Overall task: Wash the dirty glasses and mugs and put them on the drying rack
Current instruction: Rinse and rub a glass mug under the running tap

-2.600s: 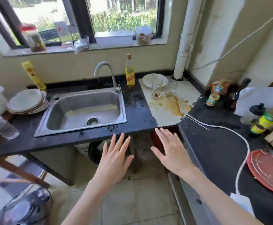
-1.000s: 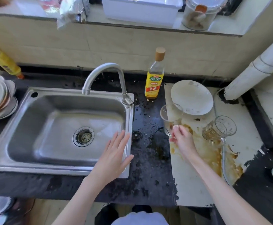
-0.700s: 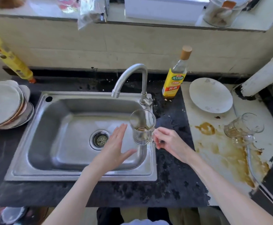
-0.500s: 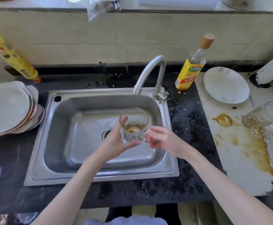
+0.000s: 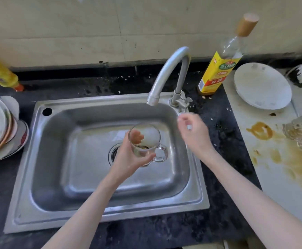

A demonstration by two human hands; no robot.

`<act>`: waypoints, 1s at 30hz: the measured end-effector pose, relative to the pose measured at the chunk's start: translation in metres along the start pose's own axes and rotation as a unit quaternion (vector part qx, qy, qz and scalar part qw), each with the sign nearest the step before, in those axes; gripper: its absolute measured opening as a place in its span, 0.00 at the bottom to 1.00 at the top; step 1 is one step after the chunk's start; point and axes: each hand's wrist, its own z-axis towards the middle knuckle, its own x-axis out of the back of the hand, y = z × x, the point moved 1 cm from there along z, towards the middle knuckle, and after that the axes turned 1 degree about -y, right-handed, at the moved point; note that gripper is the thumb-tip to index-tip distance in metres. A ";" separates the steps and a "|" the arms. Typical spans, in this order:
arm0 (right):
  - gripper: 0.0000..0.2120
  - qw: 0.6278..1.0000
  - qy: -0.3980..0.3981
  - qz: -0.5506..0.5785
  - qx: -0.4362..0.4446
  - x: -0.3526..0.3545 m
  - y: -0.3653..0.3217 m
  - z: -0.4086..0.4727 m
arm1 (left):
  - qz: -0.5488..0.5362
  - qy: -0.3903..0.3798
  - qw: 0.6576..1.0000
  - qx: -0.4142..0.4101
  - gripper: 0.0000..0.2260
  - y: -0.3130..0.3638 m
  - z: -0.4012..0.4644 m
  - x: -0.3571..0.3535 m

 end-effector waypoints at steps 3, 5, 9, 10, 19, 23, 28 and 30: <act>0.22 0.997 0.062 -0.052 0.016 0.013 0.010 0.049 | 0.009 0.010 1.000 0.013 0.30 -0.006 0.009 -0.010; 0.22 0.996 0.019 -0.082 0.021 0.011 0.015 0.069 | 0.013 0.016 1.000 0.012 0.29 -0.006 0.014 -0.015; 0.14 0.994 0.051 -0.069 0.069 0.000 0.021 0.065 | 0.008 0.029 1.000 0.010 0.28 -0.009 0.019 -0.019; 0.15 0.993 0.051 -0.074 0.081 -0.004 0.025 0.062 | 0.008 0.035 0.999 0.010 0.28 -0.011 0.019 -0.019; 0.31 0.879 -0.039 -0.436 0.191 -0.047 0.069 0.046 | 0.044 0.052 0.997 0.031 0.30 -0.022 0.012 -0.016; 0.34 0.863 -0.006 -0.471 0.186 -0.054 0.070 0.046 | 0.064 0.053 0.996 0.034 0.30 -0.023 0.015 -0.015; 0.33 0.854 0.014 -0.482 0.196 -0.055 0.071 0.047 | 0.055 0.043 0.996 0.049 0.30 -0.019 0.018 -0.013; 0.32 0.855 0.009 -0.479 0.197 -0.055 0.072 0.047 | 0.064 0.036 0.996 0.046 0.29 -0.019 0.020 -0.013</act>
